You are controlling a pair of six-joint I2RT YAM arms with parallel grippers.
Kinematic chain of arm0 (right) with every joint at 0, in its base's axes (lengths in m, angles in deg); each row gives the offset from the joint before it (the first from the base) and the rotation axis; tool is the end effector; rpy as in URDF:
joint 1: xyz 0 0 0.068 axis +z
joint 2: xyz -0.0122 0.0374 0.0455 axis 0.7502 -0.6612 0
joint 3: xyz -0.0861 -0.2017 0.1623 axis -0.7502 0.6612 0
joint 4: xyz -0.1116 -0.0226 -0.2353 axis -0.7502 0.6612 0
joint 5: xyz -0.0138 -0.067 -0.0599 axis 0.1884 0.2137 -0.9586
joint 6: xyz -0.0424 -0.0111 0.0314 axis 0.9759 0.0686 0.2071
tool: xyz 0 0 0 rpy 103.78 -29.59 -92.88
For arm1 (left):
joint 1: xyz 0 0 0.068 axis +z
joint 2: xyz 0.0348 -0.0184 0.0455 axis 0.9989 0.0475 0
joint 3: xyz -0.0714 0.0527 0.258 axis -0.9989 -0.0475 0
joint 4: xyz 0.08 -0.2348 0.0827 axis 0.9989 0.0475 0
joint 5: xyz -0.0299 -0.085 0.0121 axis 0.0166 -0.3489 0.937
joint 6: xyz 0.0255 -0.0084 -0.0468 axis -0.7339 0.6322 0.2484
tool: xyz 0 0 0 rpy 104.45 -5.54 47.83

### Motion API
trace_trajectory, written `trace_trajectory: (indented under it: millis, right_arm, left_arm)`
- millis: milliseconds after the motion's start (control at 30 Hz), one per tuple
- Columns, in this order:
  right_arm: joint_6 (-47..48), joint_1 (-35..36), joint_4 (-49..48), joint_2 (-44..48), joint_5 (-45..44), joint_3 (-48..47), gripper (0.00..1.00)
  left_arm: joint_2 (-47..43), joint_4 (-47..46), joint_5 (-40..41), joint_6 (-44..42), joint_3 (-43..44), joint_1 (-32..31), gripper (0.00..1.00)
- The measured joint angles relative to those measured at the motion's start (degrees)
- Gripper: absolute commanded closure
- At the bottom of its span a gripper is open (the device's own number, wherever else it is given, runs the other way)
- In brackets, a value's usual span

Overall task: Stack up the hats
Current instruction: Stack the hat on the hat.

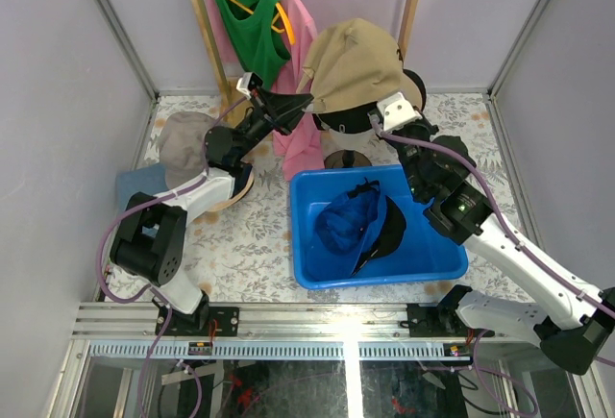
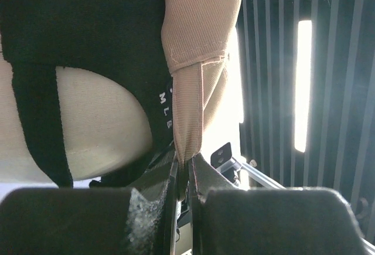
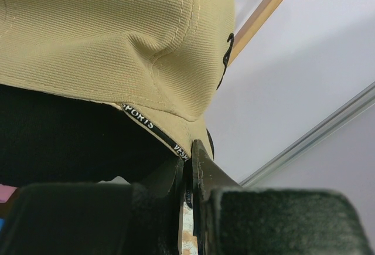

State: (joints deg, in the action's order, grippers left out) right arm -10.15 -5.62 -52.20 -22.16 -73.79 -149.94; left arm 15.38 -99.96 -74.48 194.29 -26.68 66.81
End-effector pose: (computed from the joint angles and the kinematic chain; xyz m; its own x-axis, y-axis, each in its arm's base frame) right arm 0.1808 0.1438 0.4446 0.3074 -0.4392 -0.8441 -0.0554 0.8773 -0.4767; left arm 0.3218 -0.1391 0.3427 -0.8434 -0.5362 0.0357 0.2577 -0.4618 -0.8487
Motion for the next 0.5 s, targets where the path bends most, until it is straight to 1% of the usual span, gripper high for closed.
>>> trace_trajectory:
  millis: [167, 333, 367, 433, 500]
  right_arm:
    - [-1.1, 0.5, -0.3, 1.0, 0.0, 1.4, 0.99]
    - [-2.2, 0.8, -0.7, 2.0, -0.1, 3.2, 0.90]
    - [-2.5, 0.8, -0.7, 2.0, -0.2, 3.5, 0.86]
    - [-3.3, 0.8, -0.4, 2.3, -0.7, 4.1, 0.80]
    - [-4.5, 0.8, 1.0, 2.8, -1.7, 4.9, 0.70]
  left_arm:
    - [0.1, -1.4, -0.3, 0.0, -0.9, 0.0, 1.00]
    - [1.6, -3.7, -0.9, 0.0, -1.1, 0.0, 1.00]
    - [1.9, -4.1, -0.9, 0.0, -1.1, 0.0, 1.00]
    - [2.7, -5.0, -1.2, 0.0, -1.1, 0.0, 1.00]
    - [3.2, -5.9, -1.8, 0.0, -1.0, 0.3, 1.00]
